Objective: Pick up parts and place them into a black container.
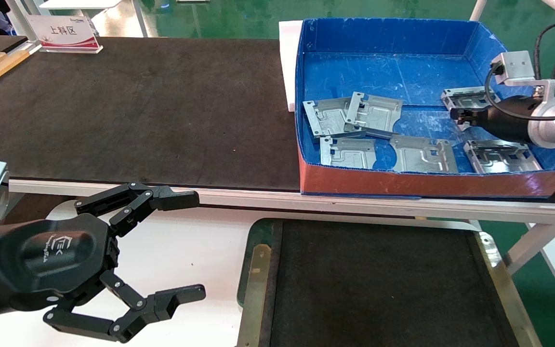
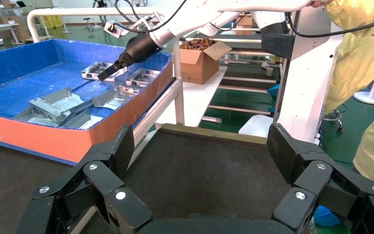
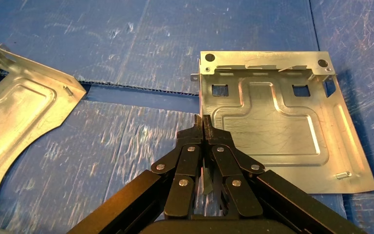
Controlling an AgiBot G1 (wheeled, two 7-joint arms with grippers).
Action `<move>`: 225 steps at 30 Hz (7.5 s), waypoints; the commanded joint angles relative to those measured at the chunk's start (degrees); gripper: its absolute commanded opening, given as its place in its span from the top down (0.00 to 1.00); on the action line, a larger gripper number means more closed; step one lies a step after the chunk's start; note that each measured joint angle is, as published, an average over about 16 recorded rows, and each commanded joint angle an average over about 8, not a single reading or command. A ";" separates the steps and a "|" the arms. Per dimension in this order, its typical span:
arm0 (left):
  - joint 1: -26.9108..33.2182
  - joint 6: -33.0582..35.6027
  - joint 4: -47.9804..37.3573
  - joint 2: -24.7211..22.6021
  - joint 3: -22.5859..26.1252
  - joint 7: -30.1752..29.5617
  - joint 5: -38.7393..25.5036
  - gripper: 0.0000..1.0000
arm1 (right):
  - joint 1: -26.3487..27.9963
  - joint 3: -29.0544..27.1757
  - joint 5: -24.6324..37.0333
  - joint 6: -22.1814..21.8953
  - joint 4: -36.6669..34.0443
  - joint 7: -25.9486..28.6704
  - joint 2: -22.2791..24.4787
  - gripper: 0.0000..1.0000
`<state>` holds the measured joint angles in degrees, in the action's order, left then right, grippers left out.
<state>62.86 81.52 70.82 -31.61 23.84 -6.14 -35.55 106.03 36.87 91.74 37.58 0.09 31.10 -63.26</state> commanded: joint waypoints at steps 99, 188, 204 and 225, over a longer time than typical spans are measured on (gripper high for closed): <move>0.00 0.00 0.00 0.00 0.00 0.00 0.00 0.00 | -19.37 18.09 -20.35 41.36 39.64 -36.06 8.22 1.00; 0.00 0.00 0.00 0.00 0.01 0.00 0.01 0.00 | -9.89 19.57 -16.40 40.36 0.43 -61.34 -9.24 0.00; 0.00 0.00 0.00 0.00 0.01 0.00 0.01 0.00 | -5.45 17.86 -19.50 53.67 3.80 -61.10 -3.01 0.00; -0.01 -0.01 -0.01 0.01 0.01 0.01 0.01 0.00 | -7.65 22.66 -39.57 54.42 34.95 -46.48 10.90 0.00</move>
<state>62.86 81.51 70.82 -31.61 23.85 -6.13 -35.54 98.39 59.38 53.39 91.92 33.82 -15.92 -53.09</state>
